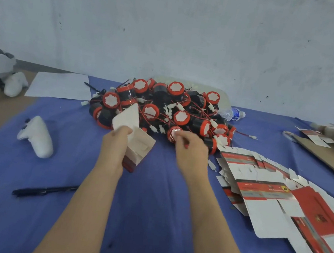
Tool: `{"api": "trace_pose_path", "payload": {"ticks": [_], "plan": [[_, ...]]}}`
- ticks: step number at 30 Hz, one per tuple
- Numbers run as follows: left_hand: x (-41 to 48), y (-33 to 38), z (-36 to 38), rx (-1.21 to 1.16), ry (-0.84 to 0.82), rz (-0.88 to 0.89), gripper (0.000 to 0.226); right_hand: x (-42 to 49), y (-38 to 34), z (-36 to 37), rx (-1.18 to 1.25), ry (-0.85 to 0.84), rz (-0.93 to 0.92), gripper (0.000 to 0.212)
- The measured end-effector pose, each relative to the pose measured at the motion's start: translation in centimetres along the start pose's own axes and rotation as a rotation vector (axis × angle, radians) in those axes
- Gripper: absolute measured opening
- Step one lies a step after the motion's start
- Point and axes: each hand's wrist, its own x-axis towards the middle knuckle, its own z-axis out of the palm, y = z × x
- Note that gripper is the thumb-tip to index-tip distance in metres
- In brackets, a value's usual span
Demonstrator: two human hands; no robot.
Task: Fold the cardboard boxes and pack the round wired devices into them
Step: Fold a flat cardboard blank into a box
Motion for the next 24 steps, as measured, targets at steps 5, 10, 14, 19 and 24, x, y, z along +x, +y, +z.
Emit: {"api": "trace_pose_path", "payload": {"ticks": [5,10,14,19,24], "plan": [[1.2,-0.4,0.8,0.117,-0.026,0.051,0.024,4.3,2.1,2.4,-0.664,-0.296,0.169,0.05],[1.6,-0.9,0.2,0.135,-0.044,0.023,0.007,5.7,2.4,1.0,-0.802,-0.299,0.263,0.042],[1.0,-1.1,0.2,0.113,-0.053,0.025,0.009,4.3,1.1,-0.6,-0.26,-0.09,0.186,0.047],[-0.6,-1.7,0.2,0.098,-0.077,0.01,0.009,-0.4,-2.8,-1.3,0.672,-0.127,0.224,0.037],[-1.9,-2.5,0.1,0.15,-0.146,0.008,0.018,-4.3,-3.1,-1.0,1.058,-0.496,0.307,0.04]]}}
